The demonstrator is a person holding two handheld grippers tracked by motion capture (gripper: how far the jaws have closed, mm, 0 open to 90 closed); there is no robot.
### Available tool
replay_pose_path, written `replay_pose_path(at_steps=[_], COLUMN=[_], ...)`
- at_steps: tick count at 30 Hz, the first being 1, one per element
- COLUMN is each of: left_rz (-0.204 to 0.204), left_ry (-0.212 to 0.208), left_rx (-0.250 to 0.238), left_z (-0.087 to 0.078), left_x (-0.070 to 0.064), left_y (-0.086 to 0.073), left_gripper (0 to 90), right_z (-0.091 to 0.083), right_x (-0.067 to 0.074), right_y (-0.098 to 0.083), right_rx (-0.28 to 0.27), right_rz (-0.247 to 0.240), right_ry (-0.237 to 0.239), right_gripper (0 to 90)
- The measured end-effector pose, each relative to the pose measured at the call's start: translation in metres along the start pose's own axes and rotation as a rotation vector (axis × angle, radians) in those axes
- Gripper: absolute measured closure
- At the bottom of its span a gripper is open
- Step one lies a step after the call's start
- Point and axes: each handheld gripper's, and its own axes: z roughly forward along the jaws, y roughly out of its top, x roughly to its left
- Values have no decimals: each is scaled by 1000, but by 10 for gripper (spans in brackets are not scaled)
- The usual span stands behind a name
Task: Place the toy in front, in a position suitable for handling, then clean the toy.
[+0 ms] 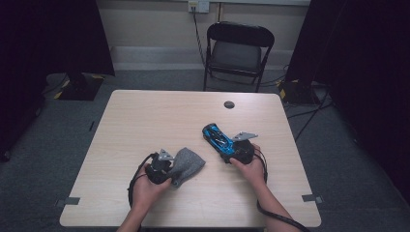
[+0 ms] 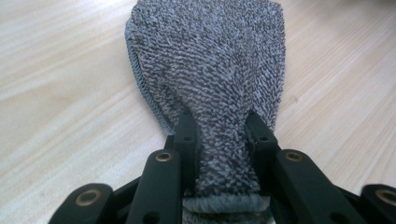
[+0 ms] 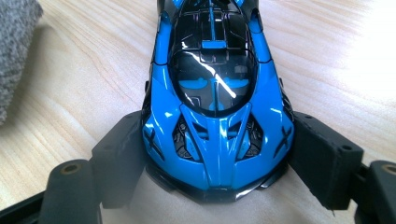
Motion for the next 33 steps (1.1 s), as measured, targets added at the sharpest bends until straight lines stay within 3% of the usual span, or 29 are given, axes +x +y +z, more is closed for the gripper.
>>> replay_pose_path(at_steps=[9, 14, 25, 33], left_rz=[-25, -15, -2, 11], left_ry=[-34, -40, -53, -61], left_rx=[-83, -116, -109, -98], left_z=[-15, -15, -9, 4], left_x=[-1, -1, -2, -5], left_y=[10, 28, 47, 59], left_gripper=[716, 715, 715, 715], right_z=[0, 0, 0, 0], right_x=[0, 0, 0, 0], right_y=[0, 0, 0, 0], right_rx=[0, 1, 0, 0], right_rz=[-1, 0, 0, 0], right_ry=[0, 1, 1, 1], right_gripper=[237, 238, 237, 238])
